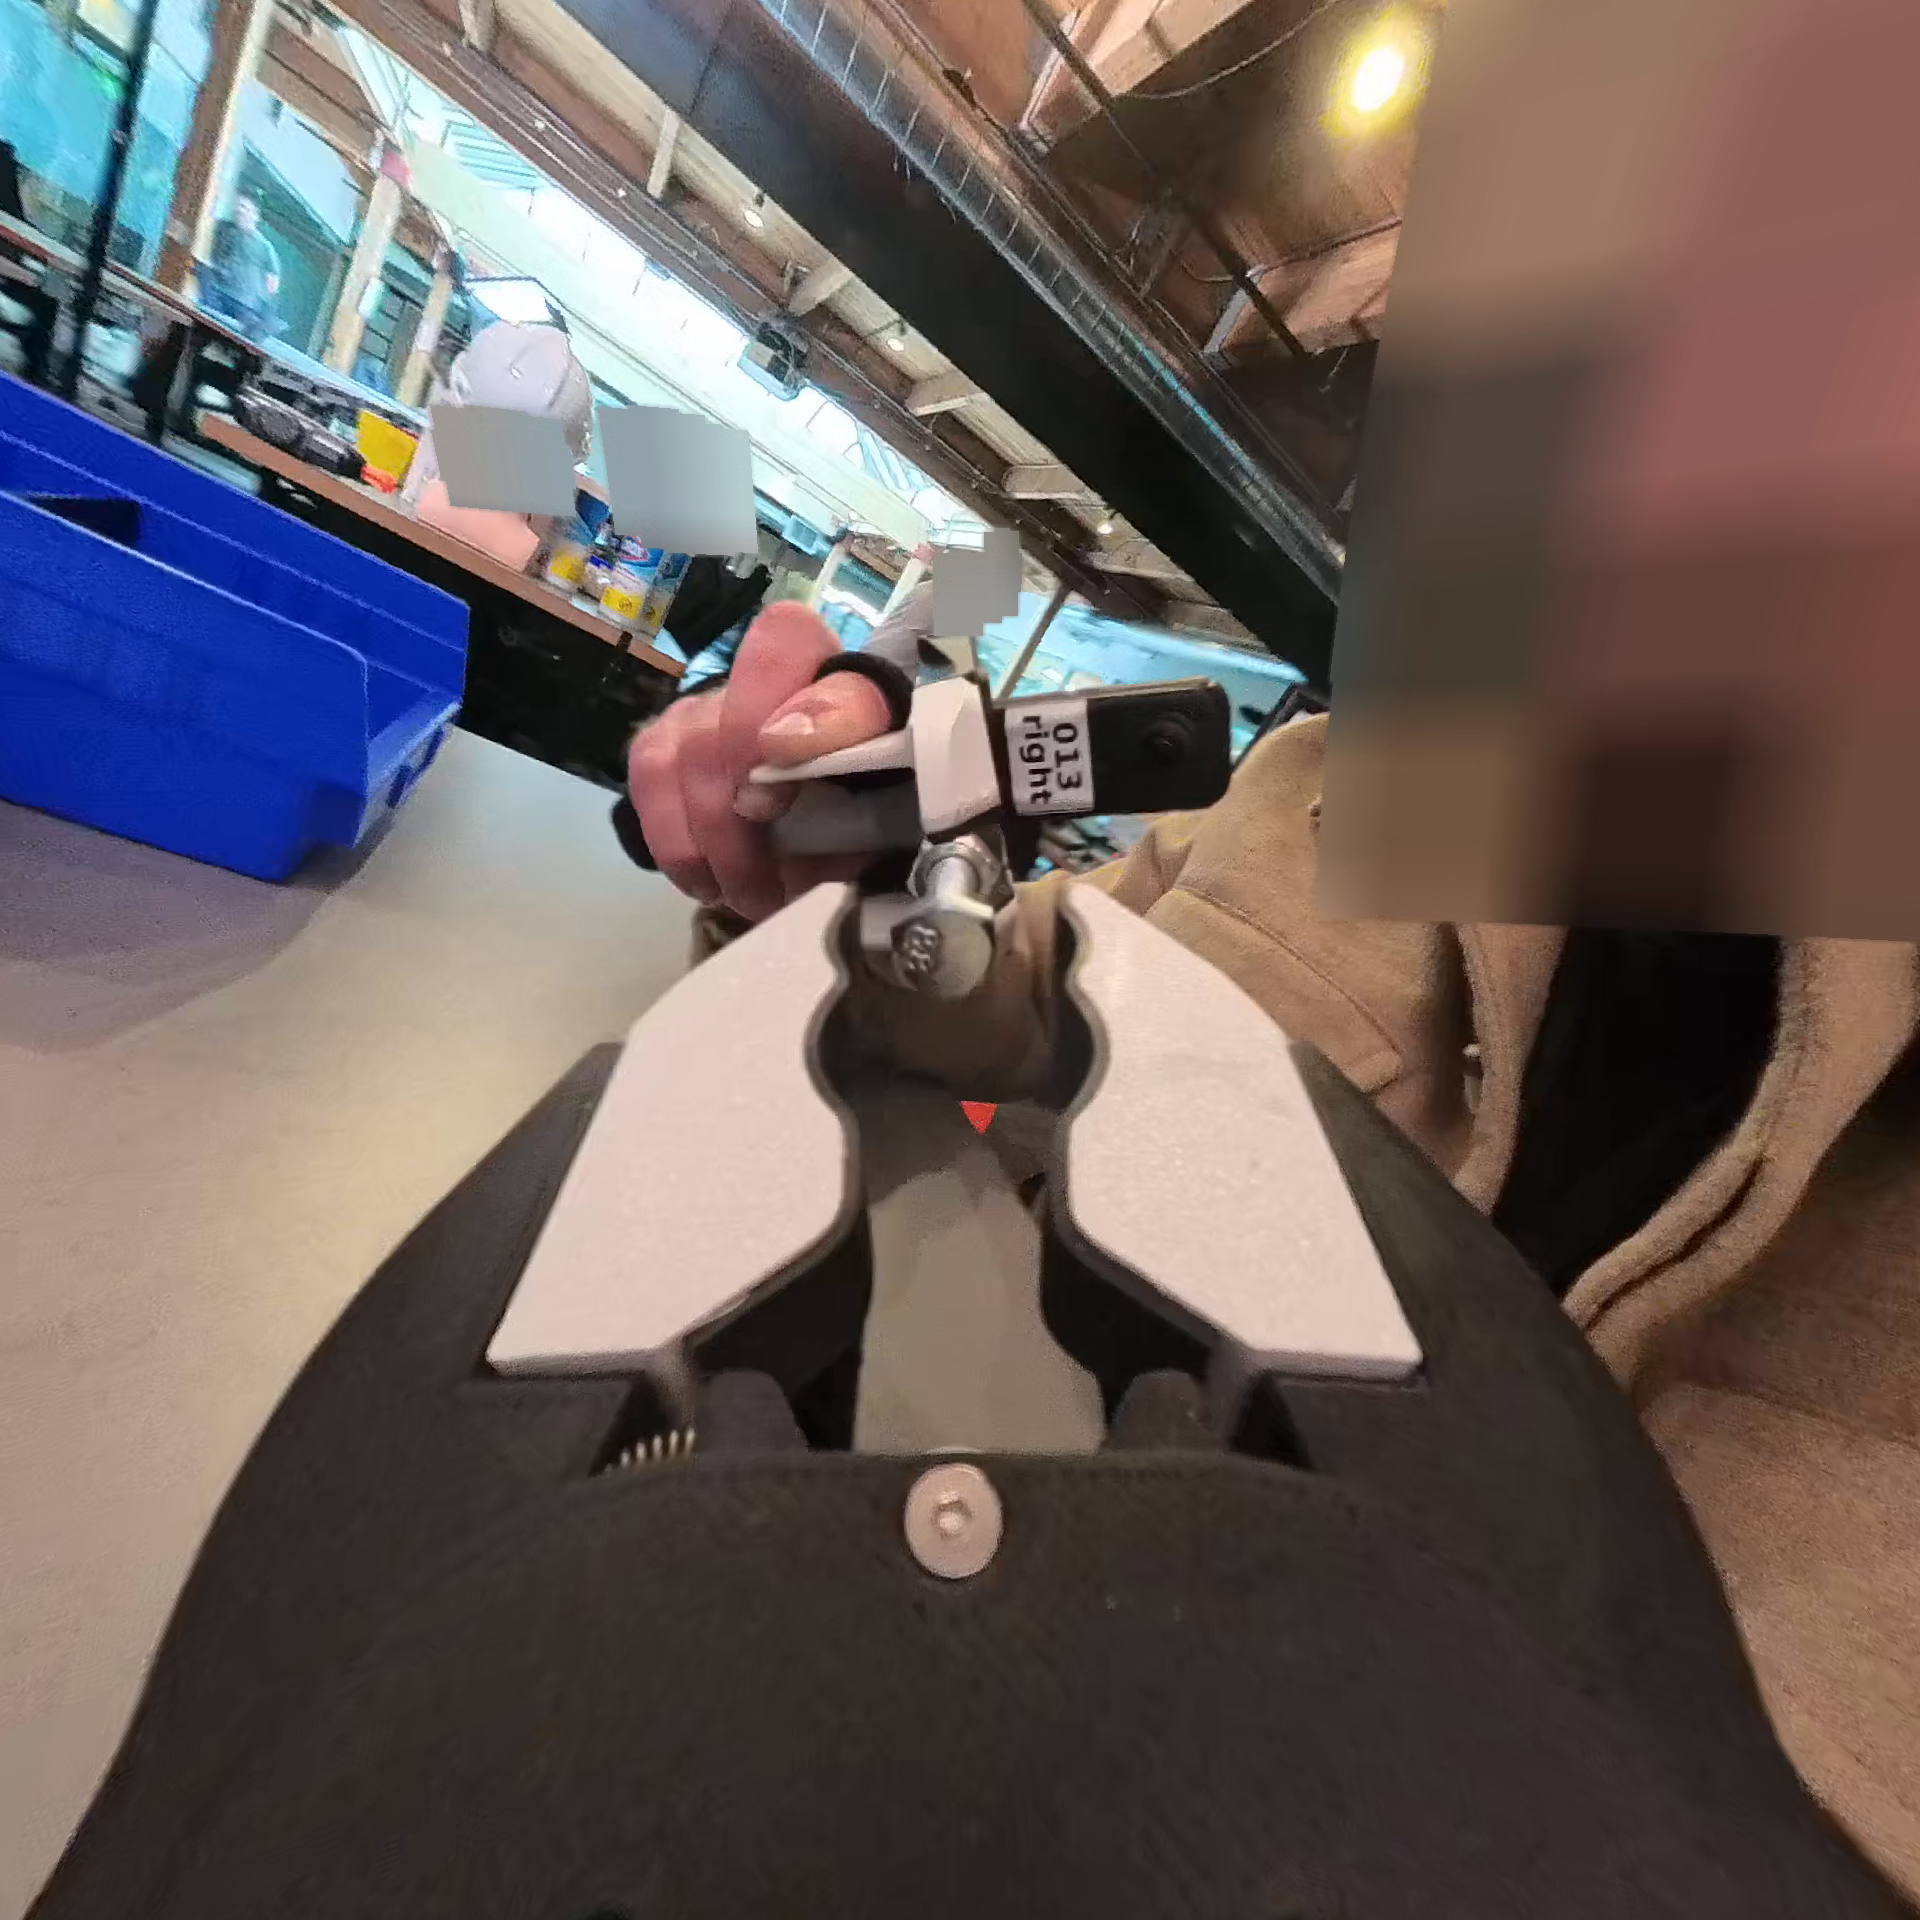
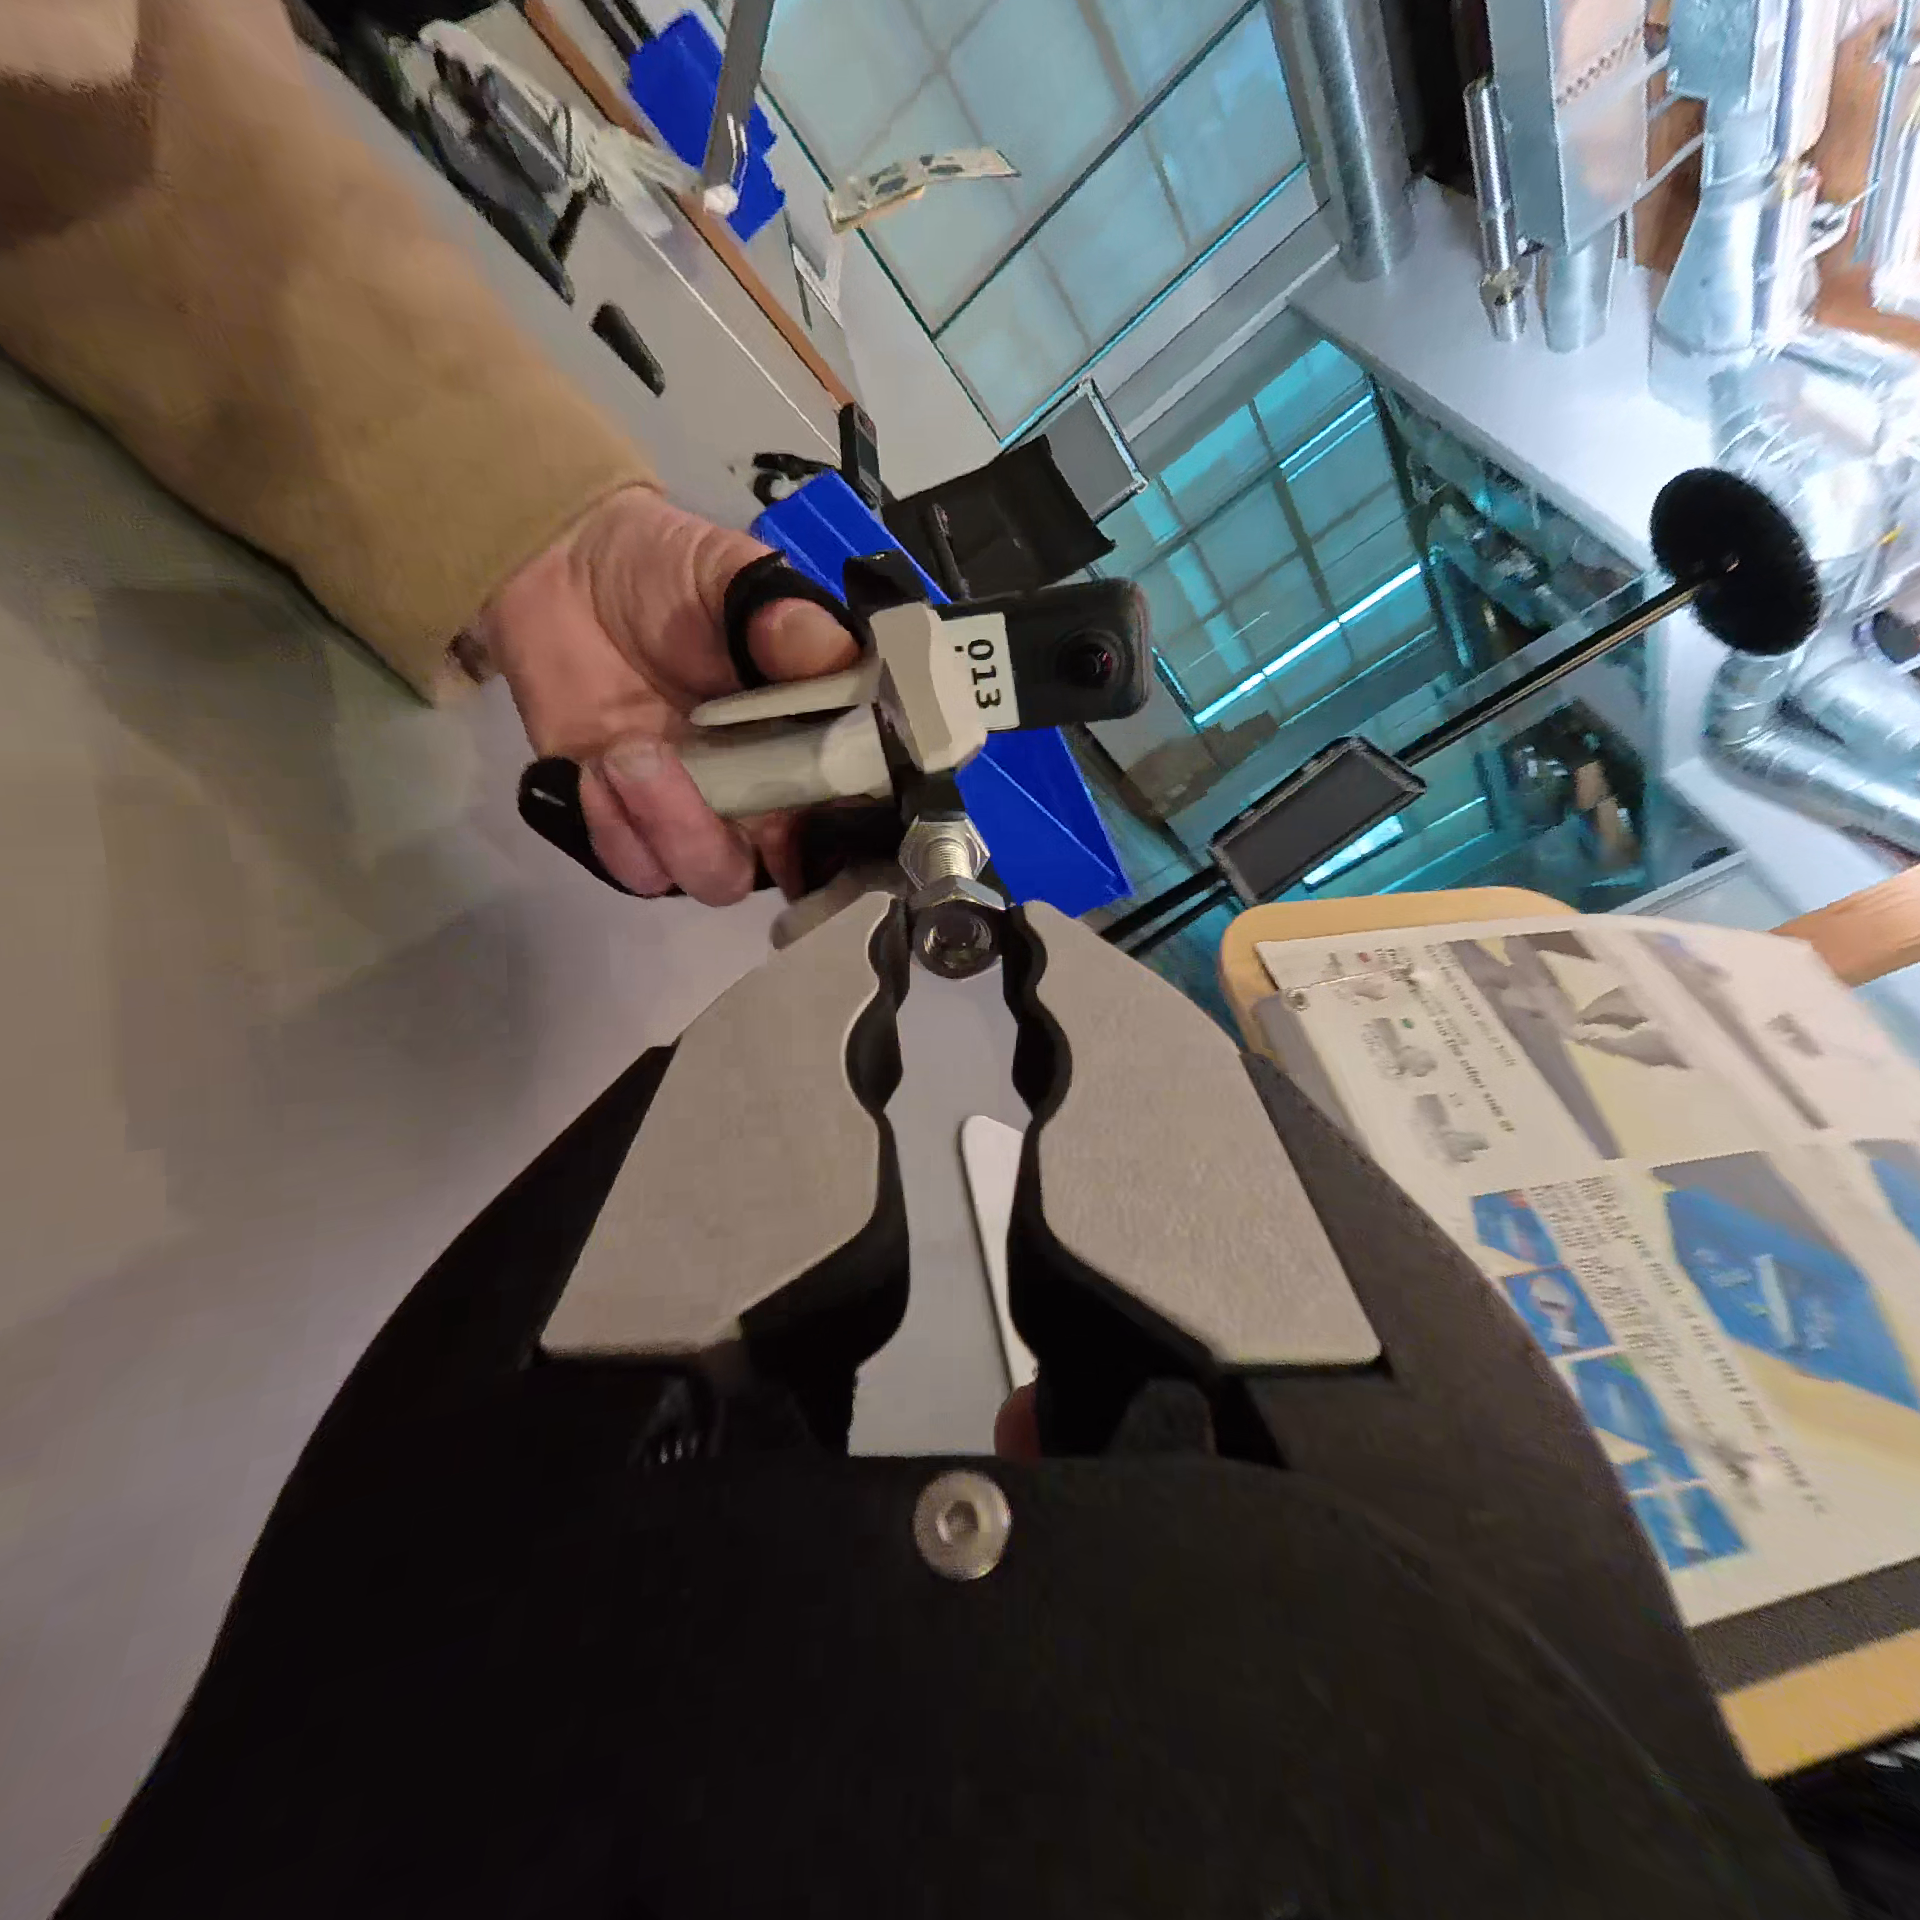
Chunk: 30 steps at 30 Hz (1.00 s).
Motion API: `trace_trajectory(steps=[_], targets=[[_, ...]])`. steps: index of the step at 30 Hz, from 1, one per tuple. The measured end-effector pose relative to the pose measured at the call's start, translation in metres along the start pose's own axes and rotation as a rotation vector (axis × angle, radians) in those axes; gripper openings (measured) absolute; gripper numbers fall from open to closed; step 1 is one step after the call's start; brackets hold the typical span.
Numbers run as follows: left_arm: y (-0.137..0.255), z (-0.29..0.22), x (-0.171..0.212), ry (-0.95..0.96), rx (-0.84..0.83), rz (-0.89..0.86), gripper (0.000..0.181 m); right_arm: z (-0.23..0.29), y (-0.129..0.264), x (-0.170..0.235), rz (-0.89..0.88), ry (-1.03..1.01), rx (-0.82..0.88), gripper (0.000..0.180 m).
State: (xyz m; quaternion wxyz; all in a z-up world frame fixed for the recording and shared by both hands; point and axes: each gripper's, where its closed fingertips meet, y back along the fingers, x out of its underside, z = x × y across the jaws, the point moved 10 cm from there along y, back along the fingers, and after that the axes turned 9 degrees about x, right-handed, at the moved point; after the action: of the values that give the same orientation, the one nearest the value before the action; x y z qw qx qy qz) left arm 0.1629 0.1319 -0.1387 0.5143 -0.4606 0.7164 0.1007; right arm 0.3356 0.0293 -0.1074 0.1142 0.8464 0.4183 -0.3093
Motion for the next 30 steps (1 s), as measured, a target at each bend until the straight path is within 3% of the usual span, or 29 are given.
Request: trace_trajectory(steps=[3,8,13,16,20,25,28,30], targets=[[0.0,-0.005,-0.005,-0.112,-0.058,0.037,0.045,-0.003,-0.001,0.006,-0.019,-0.156,-0.023,0.018],[-0.002,-0.019,-0.01,-0.436,-0.257,0.169,0.05,-0.017,-0.001,0.024,-0.115,-0.654,-0.109,0.018],[-0.012,-0.034,-0.009,-0.752,-0.422,0.349,0.037,-0.016,-0.008,0.043,-0.176,-1.073,-0.258,0.018],[-0.018,-0.039,-0.007,-0.853,-0.467,0.42,0.032,-0.012,-0.011,0.049,-0.193,-1.191,-0.318,0.017],[-0.023,-0.043,-0.005,-0.891,-0.456,0.469,0.018,-0.009,-0.014,0.053,-0.186,-1.245,-0.359,0.017],[-0.023,-0.043,-0.005,-0.864,-0.469,0.475,0.018,-0.009,-0.015,0.055,-0.189,-1.276,-0.363,0.017],[-0.02,-0.039,-0.008,-0.722,-0.426,0.427,0.018,-0.009,-0.013,0.051,-0.179,-1.147,-0.305,0.017],[-0.015,-0.033,-0.01,-0.547,-0.343,0.349,0.018,-0.009,-0.01,0.041,-0.158,-0.92,-0.237,0.018]])
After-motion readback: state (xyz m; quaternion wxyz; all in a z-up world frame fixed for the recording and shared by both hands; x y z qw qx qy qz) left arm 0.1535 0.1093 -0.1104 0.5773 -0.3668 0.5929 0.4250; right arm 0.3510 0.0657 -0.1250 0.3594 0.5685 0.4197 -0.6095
